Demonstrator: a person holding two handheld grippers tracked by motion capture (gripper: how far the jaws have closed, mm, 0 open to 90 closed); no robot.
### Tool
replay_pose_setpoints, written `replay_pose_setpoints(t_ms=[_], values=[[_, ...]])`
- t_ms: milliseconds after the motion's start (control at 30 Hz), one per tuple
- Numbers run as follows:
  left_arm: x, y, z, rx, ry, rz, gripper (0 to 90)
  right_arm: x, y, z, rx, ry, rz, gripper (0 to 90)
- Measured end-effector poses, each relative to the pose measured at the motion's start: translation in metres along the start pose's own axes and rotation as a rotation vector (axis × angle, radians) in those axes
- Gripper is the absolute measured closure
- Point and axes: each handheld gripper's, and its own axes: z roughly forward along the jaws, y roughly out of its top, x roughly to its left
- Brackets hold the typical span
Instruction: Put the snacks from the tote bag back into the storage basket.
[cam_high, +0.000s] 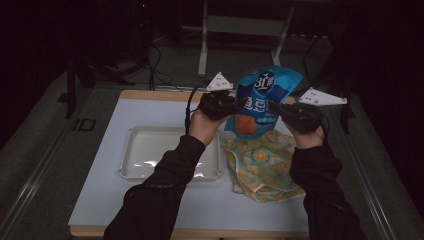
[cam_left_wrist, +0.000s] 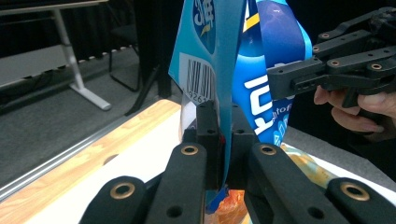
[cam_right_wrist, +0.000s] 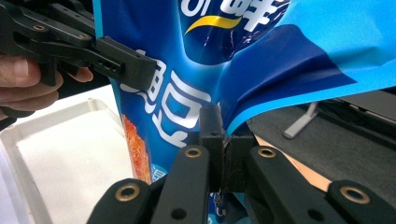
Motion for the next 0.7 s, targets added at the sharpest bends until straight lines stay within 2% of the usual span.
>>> replay_pose_setpoints(t_ms=[133, 367, 533, 700], values=[[0.002, -0.001, -0.013, -0.006, 0.024, -0.009, 88.4, 0.008, 0.007, 0.008, -0.004, 0.018, -0.010, 89.3], [0.006, -0.005, -0.031, -0.014, 0.040, -0.015, 88.5, 0.019, 0.014, 0.018, -0.009, 0.045, -0.026, 89.3], [0.012, -0.011, -0.046, -0.023, 0.057, -0.031, 88.5, 0.028, 0.019, 0.029, -0.004, 0.068, -0.034, 89.3], [0.016, -0.017, -0.060, -0.023, 0.078, -0.030, 88.6, 0.038, 0.023, 0.040, -0.002, 0.087, -0.044, 89.4]])
